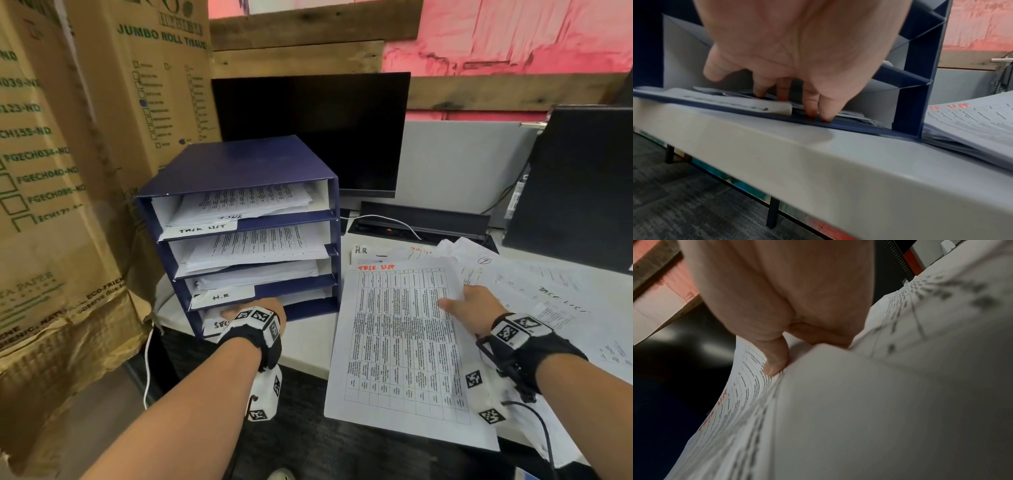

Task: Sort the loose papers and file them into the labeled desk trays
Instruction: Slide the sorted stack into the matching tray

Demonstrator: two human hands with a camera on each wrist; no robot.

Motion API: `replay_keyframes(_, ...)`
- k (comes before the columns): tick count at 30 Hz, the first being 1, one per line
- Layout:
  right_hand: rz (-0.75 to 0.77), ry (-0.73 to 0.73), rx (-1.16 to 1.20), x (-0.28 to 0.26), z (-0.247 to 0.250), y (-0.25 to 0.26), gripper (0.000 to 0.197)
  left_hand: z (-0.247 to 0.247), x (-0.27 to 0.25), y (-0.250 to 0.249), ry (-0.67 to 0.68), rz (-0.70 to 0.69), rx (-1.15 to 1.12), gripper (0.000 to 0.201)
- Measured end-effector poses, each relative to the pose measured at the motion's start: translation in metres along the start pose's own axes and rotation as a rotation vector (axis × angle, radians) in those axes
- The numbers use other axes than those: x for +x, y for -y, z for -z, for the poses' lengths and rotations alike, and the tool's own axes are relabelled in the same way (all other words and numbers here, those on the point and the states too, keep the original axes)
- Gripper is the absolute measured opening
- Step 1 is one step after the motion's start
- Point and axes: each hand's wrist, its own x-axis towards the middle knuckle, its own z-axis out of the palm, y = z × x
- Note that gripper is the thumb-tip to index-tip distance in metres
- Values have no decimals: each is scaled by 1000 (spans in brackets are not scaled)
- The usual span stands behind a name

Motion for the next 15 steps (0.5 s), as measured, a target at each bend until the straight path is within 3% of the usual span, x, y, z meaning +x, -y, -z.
replay_keyframes(4,18,2,-8,-2,1,-1,17,3,-7,-3,-40,8,-46,19)
replay_keyframes(8,25,1,2,-3,2,0,17,3,-14,1,-19,72,-69,36)
replay_keyframes(15,90,-21,90,-22,15,10,14,22,-43,-1,-7,-138,-194,51)
